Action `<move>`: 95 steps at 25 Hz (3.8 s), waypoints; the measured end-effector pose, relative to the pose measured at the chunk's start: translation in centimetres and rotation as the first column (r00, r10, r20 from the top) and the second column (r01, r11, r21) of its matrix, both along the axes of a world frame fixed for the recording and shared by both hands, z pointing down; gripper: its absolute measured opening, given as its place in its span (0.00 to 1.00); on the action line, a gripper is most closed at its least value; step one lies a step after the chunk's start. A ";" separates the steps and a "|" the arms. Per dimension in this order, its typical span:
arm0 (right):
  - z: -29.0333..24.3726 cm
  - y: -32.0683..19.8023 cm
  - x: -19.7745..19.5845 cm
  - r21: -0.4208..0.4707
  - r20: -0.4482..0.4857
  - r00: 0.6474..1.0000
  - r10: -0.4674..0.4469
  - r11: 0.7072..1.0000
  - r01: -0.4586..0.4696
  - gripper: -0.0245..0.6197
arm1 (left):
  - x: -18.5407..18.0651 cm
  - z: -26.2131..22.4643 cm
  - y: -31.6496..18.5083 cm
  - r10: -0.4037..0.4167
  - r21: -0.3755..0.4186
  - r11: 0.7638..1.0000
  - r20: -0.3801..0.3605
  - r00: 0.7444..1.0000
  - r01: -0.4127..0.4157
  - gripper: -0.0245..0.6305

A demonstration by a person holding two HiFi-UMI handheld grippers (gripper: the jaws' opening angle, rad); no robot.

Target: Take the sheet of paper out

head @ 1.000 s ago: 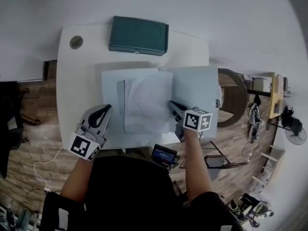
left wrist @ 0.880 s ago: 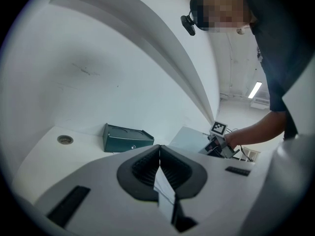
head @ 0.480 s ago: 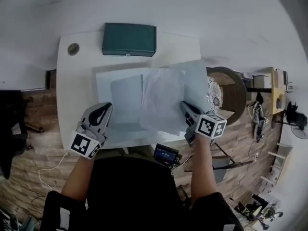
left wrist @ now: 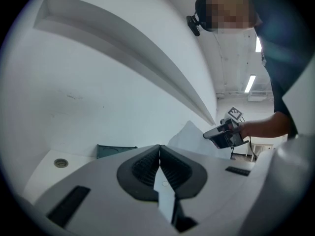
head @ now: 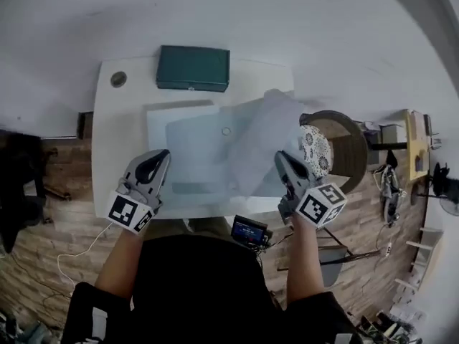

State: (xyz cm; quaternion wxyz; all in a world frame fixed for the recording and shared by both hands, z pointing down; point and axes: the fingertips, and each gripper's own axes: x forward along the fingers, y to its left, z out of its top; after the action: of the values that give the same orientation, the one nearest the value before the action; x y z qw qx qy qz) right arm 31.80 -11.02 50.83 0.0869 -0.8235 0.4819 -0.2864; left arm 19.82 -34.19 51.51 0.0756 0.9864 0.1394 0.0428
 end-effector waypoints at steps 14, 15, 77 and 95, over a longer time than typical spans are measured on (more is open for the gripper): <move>-10.0 -0.1 -5.3 0.085 -0.505 0.857 -0.100 0.983 0.165 0.05 | -4.5 -6.2 1.3 -0.148 0.117 0.981 -0.083 0.985 0.157 0.04; -10.5 0.2 -5.9 0.091 -0.528 0.845 -0.092 0.982 0.164 0.05 | -4.9 -6.8 1.5 -0.153 0.127 0.978 -0.091 0.984 0.164 0.04; -4.4 29.4 -41.7 0.089 -0.574 0.818 0.036 0.996 0.018 0.05 | -42.8 -7.6 29.2 -0.233 0.091 0.966 -0.098 0.968 0.242 0.04; -2.1 30.5 -46.3 0.070 -0.533 0.846 0.025 0.997 0.015 0.05 | -45.2 -5.1 31.5 -0.175 0.116 0.977 -0.044 0.984 0.179 0.04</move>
State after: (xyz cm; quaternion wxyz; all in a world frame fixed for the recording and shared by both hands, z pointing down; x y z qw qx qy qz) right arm -14.46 19.47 48.69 -0.0202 -0.8682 0.4950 -0.0285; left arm -25.36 -2.74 46.39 0.0176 0.9982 0.0496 0.0278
